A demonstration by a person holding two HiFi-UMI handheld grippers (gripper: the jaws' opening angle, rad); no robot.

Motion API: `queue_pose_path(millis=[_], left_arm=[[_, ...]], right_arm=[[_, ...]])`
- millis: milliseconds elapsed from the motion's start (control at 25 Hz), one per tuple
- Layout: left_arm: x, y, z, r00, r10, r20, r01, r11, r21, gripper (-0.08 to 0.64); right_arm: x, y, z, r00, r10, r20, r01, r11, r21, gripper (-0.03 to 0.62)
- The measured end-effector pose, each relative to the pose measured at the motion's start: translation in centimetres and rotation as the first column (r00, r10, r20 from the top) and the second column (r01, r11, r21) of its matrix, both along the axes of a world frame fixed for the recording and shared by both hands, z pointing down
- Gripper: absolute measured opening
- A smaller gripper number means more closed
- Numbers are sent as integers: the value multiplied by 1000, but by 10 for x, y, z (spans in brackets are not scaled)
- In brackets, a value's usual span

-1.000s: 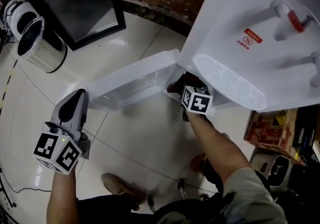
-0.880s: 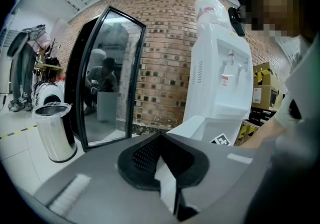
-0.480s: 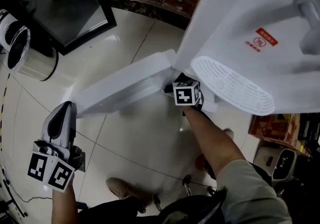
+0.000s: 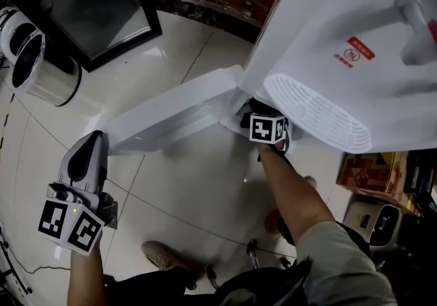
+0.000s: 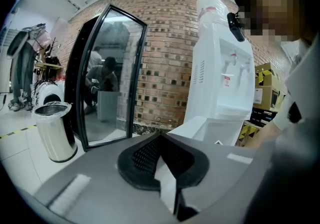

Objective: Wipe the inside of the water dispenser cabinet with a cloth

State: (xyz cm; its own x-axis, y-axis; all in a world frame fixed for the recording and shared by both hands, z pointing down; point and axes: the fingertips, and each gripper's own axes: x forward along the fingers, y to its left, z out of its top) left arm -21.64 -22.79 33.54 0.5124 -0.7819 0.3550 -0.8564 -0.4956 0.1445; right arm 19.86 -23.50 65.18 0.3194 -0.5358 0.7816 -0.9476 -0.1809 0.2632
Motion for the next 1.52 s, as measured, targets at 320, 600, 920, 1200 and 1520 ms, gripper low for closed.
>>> queue_pose_path(millis=[320,600,920,1200,1520], left_arm=[[3,13,0,1000,-15,8,15,1000,-1,15],[6,19,-1,999,-24,22,24,1000,1,15],[8,19,1,1000,-19,15,19,1000,-8,15],[8,20,0,1000,-2,-8,2,1000,-6,15],[3,10,-1,1000,2,-15,-2,1000,-16,15]], right_arm=[[39,66,-1,963,268,16,-268,964,3,97],[49,94,3,956,293,12,-293,956,5,98],[-46,37,-46,987,-155,39,141,960,240,103],[-161,14,-20,890,-437,125,411,891,190,103],[-143,8,36,911,-381,156,384,923,12,104]])
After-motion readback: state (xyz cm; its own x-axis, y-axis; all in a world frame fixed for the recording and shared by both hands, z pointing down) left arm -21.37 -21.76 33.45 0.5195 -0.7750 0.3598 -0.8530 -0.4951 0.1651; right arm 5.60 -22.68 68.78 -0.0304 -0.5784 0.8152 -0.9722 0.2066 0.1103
